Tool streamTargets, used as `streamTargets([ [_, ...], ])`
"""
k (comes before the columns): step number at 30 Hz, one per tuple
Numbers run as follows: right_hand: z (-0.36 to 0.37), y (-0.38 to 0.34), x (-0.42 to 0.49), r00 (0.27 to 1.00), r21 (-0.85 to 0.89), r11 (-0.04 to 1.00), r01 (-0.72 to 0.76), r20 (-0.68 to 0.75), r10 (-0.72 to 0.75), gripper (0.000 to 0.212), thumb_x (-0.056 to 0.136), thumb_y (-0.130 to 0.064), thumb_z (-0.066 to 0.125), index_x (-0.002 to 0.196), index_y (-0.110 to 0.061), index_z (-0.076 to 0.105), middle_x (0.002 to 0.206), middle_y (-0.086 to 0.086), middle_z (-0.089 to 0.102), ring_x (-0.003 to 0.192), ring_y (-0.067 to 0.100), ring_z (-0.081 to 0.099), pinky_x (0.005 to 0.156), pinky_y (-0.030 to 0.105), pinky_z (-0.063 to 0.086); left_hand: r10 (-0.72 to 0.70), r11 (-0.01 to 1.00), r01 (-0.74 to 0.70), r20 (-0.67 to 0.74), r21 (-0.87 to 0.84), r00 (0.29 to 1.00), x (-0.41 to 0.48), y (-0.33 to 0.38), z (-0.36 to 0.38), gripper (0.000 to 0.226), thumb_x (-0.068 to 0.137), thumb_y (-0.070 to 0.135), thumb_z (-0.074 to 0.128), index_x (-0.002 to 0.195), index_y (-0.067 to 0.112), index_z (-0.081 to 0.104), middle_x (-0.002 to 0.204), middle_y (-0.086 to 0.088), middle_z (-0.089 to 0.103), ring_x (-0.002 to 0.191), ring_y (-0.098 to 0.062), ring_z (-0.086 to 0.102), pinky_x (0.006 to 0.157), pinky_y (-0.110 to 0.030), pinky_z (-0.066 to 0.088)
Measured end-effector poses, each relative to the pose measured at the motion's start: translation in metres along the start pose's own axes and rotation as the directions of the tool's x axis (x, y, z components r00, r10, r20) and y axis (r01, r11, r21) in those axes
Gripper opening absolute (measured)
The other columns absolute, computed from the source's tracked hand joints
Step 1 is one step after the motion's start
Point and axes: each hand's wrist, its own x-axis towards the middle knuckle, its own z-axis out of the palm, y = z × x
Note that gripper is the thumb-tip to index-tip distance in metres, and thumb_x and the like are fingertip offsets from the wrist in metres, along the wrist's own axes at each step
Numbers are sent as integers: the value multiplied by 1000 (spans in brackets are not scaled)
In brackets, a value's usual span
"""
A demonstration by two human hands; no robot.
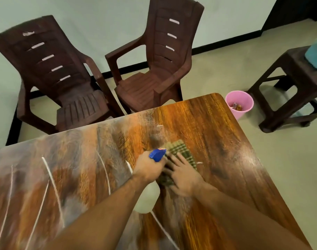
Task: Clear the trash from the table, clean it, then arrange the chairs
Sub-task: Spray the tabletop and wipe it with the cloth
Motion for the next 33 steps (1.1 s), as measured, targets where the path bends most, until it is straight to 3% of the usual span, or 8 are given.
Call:
streamTargets([
  [4,8,60,-41,997,-58,997,-58,-54,55,73,94,-64,24,159,-36,6,166,2,-5,154,28,-9,120,48,-11,67,998,-67,16,-17,998,2,-7,-13,11,94,27,67,88,36,67,69,-12,68,57,-20,55,59,-39,50],
  [8,-7,45,-9,573,275,576,-769,-101,813,70,97,-63,6,158,-30,-1,167,9,-7,153,31,-9,121,52,-10,66,997,-65,1,-51,998,-8,-21,-16,10,93,31,68,89,22,70,66,-13,68,54,-17,56,58,-39,53],
  [13,30,-82,-57,979,65,980,-189,-61,193,75,95,-60,29,160,-28,6,167,8,0,153,31,-11,121,55,-8,22,1000,-22,37,-6,999,-40,-31,-9,31,87,31,69,69,6,63,56,-6,60,53,-20,53,61,-47,54],
  [16,52,-76,-125,991,46,991,-122,-45,124,71,96,-61,31,158,-40,5,167,-4,-7,154,24,-10,119,49,-11,66,998,-65,85,-10,994,-68,-40,-3,26,86,34,71,81,9,68,72,-17,70,57,-22,58,64,-46,56],
  [21,67,-125,-139,455,334,451,-827,-72,887,67,98,-62,12,159,-35,4,166,4,-9,152,26,-14,122,48,-9,62,996,-53,123,-72,990,-113,-70,6,35,81,37,70,77,3,67,69,-22,66,55,-24,55,59,-49,54],
  [25,93,-212,-164,909,112,911,-398,-90,408,68,92,-60,33,153,-29,37,163,8,26,151,26,10,117,51,7,84,996,-87,199,4,976,-158,-100,17,35,84,29,72,59,14,55,53,-4,53,51,-17,48,54,-34,43],
  [28,117,-209,-231,946,-21,951,-307,-116,303,77,87,-62,40,157,-33,26,166,3,17,152,25,13,120,45,1,64,998,-65,275,-9,959,-191,-125,27,32,74,43,71,68,13,62,55,1,56,53,-16,52,56,-38,48],
  [33,132,-242,-259,306,377,313,-872,-80,949,73,95,-62,18,159,-27,19,166,4,-3,154,28,0,123,46,-4,84,993,-107,367,44,926,-234,-155,35,33,79,43,72,82,11,66,62,-1,58,53,-10,51,53,-23,43],
])
